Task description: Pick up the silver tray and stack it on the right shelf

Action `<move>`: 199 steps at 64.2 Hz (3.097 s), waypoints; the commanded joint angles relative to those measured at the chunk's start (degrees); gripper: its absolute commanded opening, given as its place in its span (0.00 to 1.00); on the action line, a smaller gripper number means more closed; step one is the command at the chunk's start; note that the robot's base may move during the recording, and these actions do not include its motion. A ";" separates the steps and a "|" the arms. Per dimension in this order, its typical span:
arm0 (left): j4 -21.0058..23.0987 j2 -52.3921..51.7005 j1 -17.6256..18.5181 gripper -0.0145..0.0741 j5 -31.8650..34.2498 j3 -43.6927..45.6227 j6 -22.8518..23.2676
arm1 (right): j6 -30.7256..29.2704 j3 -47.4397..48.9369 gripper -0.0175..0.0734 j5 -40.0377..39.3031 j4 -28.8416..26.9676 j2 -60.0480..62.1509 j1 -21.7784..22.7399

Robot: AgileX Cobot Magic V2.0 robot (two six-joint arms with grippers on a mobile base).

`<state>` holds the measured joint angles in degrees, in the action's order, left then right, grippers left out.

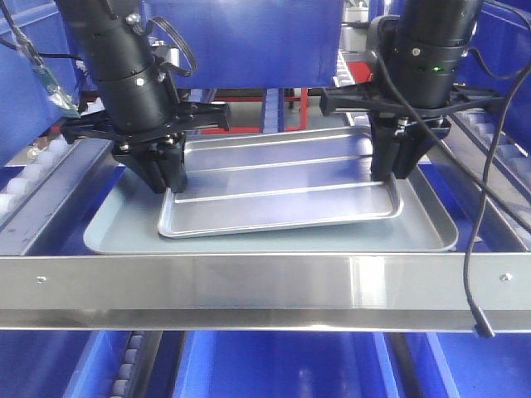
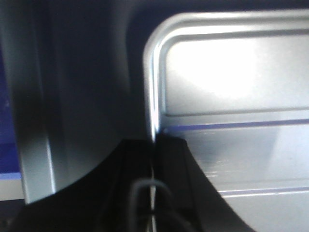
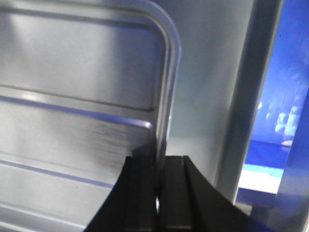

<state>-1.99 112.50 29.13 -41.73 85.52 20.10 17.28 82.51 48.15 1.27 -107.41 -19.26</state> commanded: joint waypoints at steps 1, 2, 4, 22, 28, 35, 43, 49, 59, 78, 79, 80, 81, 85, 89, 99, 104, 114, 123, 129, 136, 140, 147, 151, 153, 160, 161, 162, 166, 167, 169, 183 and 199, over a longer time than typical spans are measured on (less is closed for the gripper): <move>-0.56 -3.22 0.18 0.31 2.88 2.24 -0.85 | -1.21 2.13 0.41 -2.25 0.97 3.42 0.07; -0.56 -3.22 0.18 0.34 2.88 2.24 -0.85 | -1.21 2.13 0.44 -2.19 0.97 3.42 0.07; -0.56 -3.22 0.18 0.43 2.78 2.35 -0.85 | -1.21 2.13 0.50 -2.08 0.97 3.42 0.07; -0.56 -3.34 0.18 0.64 -1.00 5.93 -0.85 | -1.26 2.75 0.87 -0.42 0.97 4.23 0.07; -0.65 -3.73 0.18 0.64 -4.01 8.58 -0.85 | -1.26 3.56 0.83 0.15 0.97 5.73 0.07; -1.09 -6.32 0.18 0.60 -4.92 9.46 -0.85 | -1.68 3.82 0.74 0.28 0.99 8.83 0.07; -2.18 -11.60 0.18 0.47 -5.01 8.27 -0.85 | -2.82 3.70 0.55 1.47 0.99 12.67 0.07; -4.41 -15.71 0.18 0.37 -4.30 5.43 -0.85 | -3.40 2.13 0.40 1.78 1.04 15.66 0.07; -6.75 -24.62 0.18 0.15 0.00 -5.09 -0.85 | -3.54 -5.00 0.25 -1.33 2.67 21.28 0.07; -6.87 -41.19 0.18 0.05 20.75 -34.59 -0.85 | -3.54 -26.49 0.25 -12.81 5.75 33.51 -0.10; -6.87 -41.92 0.18 0.05 22.18 -35.89 -0.85 | -3.54 -27.58 0.25 -13.61 5.75 34.17 -0.10; -6.87 -42.61 0.18 0.05 23.08 -37.15 -0.85 | -3.54 -29.21 0.25 -14.10 5.75 34.84 -0.10; -6.87 -43.33 0.18 0.05 23.91 -38.37 -0.85 | -3.54 -30.25 0.25 -14.64 5.81 35.87 -0.10; -6.87 -46.74 0.18 0.05 26.50 -43.46 -0.85 | -3.54 -34.37 0.25 -16.99 5.80 38.88 -0.10; -6.87 -49.94 0.18 0.05 28.97 -47.47 -0.85 | -3.54 -38.71 0.25 -19.19 5.80 42.65 -0.10; -6.87 -60.67 0.18 0.05 30.03 -54.55 -0.85 | -3.54 -47.18 0.25 -23.83 5.88 54.45 -0.10; -6.87 -66.53 0.18 0.05 27.39 -55.82 -0.85 | -3.62 -50.58 0.25 -25.15 6.04 62.71 -0.21; -6.87 -80.09 0.18 0.05 22.04 -55.82 -0.85 | -3.66 -52.70 0.25 -23.53 6.12 80.06 -0.21; -6.87 -89.97 0.18 0.05 19.26 -55.82 -0.85 | -3.66 -52.70 0.25 -20.28 6.17 91.66 -0.21; -6.65 -96.11 0.18 0.05 17.24 -55.82 -0.85 | -3.66 -52.70 0.25 -17.97 6.17 96.76 -0.21; -6.65 -101.10 0.18 0.05 16.10 -55.82 -0.85 | -3.66 -52.70 0.25 -16.69 6.17 98.94 -0.21; -6.51 -101.94 0.18 0.05 16.21 -55.82 -0.85 | -3.66 -52.70 0.25 -16.69 6.17 98.94 -0.21; -6.51 -101.94 0.18 0.05 16.21 -55.82 -0.85 | -3.61 -52.70 0.25 -16.66 6.12 98.94 -0.21; -6.51 -101.94 0.18 0.05 16.21 -55.82 -0.85 | -3.61 -52.70 0.25 -16.66 6.12 98.94 -0.21; -6.51 -101.94 0.18 0.05 16.21 -55.82 -0.85 | -3.61 -52.70 0.25 -16.66 6.12 98.94 -0.21; -6.51 -101.94 0.18 0.05 16.21 -55.82 -0.85 | -3.61 -52.70 0.25 -16.66 6.12 98.94 -0.21; -6.51 -101.94 0.18 0.05 16.21 -55.82 -0.85 | -3.61 -52.70 0.25 -16.66 6.12 98.94 -0.21; -6.51 -101.94 0.18 0.05 16.21 -55.82 -0.85 | -3.61 -52.70 0.25 -16.66 6.12 98.94 -0.21; -6.51 -101.94 0.18 0.05 16.21 -55.82 -0.85 | -3.61 -52.70 0.25 -16.66 6.12 98.94 -0.21; -6.51 -101.94 0.18 0.05 16.21 -55.82 -0.85 | -3.61 -52.70 0.25 -16.66 6.12 98.94 -0.21; -6.51 -101.94 0.18 0.05 16.21 -55.82 -0.85 | -3.61 -52.70 0.25 -16.66 6.12 98.94 -0.21; -5.56 -101.82 0.18 0.05 16.21 -56.32 -0.85 | -3.61 -52.70 0.25 -16.66 6.12 98.94 -0.21; 2.52 -104.42 -11.92 0.05 18.89 -60.41 -14.67 | -3.61 -52.70 0.25 -16.66 6.12 98.94 -0.21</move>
<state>-3.36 8.44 21.49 -29.27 25.39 9.31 14.27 28.29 36.10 6.38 -7.84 -19.37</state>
